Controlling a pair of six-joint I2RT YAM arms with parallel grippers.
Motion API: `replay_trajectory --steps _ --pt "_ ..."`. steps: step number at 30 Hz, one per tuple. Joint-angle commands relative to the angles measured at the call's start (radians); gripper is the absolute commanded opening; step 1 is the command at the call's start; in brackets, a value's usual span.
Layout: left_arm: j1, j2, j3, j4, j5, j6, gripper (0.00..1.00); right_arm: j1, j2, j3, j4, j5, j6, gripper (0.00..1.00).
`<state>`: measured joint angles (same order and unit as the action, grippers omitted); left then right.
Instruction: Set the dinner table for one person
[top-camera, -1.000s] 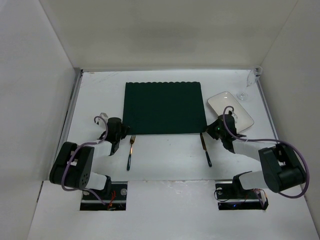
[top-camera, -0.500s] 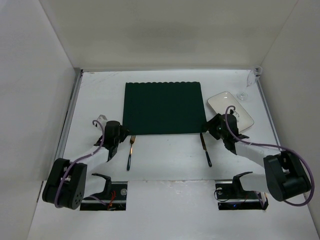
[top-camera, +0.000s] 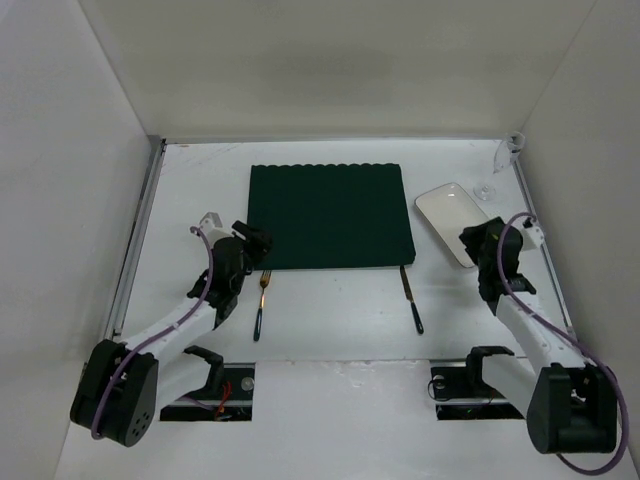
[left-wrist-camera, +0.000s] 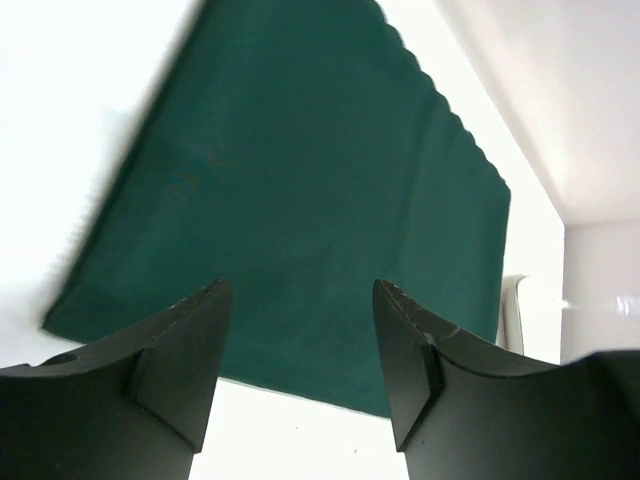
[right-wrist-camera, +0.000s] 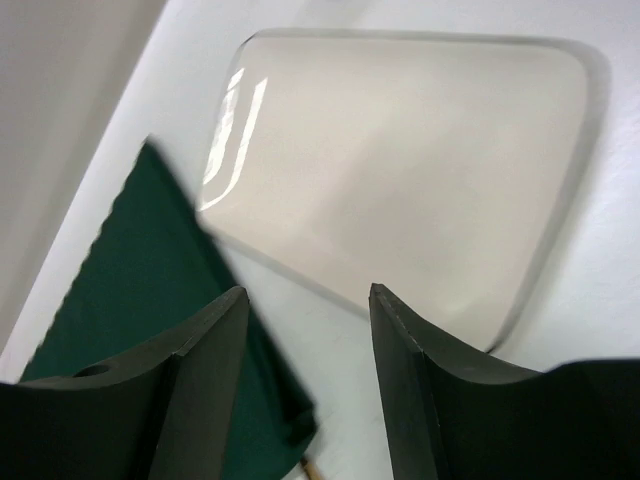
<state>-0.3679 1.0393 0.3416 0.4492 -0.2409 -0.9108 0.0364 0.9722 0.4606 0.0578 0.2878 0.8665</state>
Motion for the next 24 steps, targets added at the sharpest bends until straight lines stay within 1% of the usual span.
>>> replay_trajectory --steps 1,3,7,13,19,24 --pt "-0.027 0.016 -0.019 0.155 -0.026 0.072 0.57 -0.101 0.000 -0.037 -0.038 0.079 -0.006 0.57" --pt "-0.032 0.019 -0.036 0.195 -0.017 0.085 0.58 -0.138 0.034 -0.034 -0.035 0.062 -0.017 0.57" --pt "-0.033 -0.002 -0.050 0.207 -0.012 0.109 0.59 -0.177 0.130 -0.005 -0.012 0.060 -0.037 0.56" --pt "-0.042 0.007 -0.072 0.233 -0.008 0.096 0.60 -0.263 0.259 0.010 0.060 -0.025 -0.031 0.52" --pt "-0.041 0.034 -0.070 0.253 0.002 0.089 0.60 -0.272 0.379 0.018 0.146 -0.096 -0.001 0.48" --pt "-0.041 0.056 -0.070 0.266 0.002 0.089 0.60 -0.287 0.427 0.013 0.192 -0.125 0.017 0.46"
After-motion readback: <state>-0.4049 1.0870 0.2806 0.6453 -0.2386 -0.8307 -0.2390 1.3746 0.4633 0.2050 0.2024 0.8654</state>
